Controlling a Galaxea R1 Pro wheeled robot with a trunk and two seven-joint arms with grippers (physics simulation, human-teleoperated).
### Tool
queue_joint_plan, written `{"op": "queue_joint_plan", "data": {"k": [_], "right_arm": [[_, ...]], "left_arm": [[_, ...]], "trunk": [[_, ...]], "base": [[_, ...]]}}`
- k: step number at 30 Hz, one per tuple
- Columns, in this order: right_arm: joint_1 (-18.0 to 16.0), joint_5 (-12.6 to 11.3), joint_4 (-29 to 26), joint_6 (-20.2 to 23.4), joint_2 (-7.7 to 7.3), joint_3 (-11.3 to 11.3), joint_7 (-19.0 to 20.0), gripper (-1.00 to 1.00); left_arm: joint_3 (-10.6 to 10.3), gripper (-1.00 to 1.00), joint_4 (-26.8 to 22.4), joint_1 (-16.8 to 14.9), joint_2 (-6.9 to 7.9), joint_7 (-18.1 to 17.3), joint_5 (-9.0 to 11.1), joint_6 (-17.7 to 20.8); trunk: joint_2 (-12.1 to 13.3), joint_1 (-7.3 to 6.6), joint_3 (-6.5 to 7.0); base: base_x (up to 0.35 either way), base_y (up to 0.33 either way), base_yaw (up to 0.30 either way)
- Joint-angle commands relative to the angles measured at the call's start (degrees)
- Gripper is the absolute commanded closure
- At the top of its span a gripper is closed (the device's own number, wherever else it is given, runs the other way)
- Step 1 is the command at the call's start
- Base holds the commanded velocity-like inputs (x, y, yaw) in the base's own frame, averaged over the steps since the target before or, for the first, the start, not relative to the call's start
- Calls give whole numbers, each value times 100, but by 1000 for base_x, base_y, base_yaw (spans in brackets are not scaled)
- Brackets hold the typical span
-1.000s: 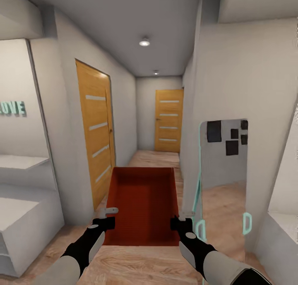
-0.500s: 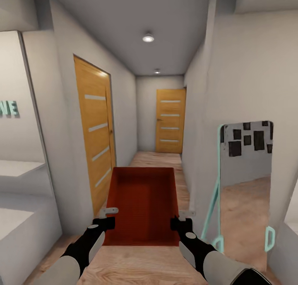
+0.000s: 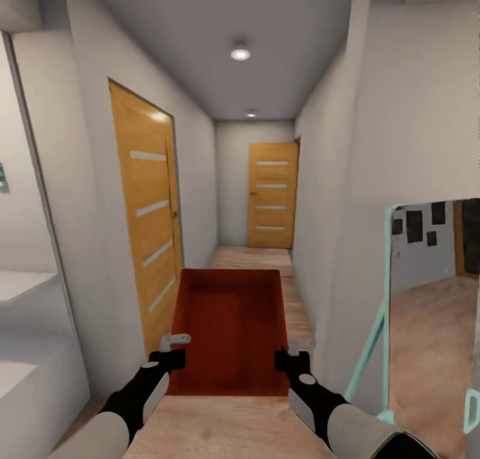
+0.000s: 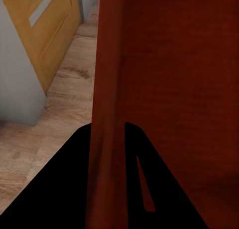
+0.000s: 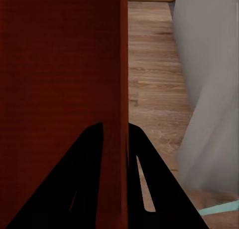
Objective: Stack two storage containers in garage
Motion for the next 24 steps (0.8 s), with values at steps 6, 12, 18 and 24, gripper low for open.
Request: {"op": "queue_joint_plan", "data": {"k": [6, 12, 18, 24], "right_arm": [[-2, -74, 389, -9, -162, -17, 0, 100], [-2, -74, 389, -9, -162, -17, 0, 100], [-2, -74, 390, -9, -162, -17, 0, 100], [-2, -74, 389, -4, -166, -17, 0, 100]], "left_arm": [[518, 100, -34, -3, 106, 79, 2, 33], [518, 100, -42, -3, 106, 81, 3, 33], [518, 100, -43, -3, 106, 79, 1, 33], [518, 100, -54, -3, 114, 78, -1, 33]], "trunk": [[-3, 5, -1], [-3, 5, -1], [-3, 5, -1], [-3, 5, -1]], "base": [[311, 189, -272], [311, 167, -254], [317, 111, -28], [319, 99, -2]]}}
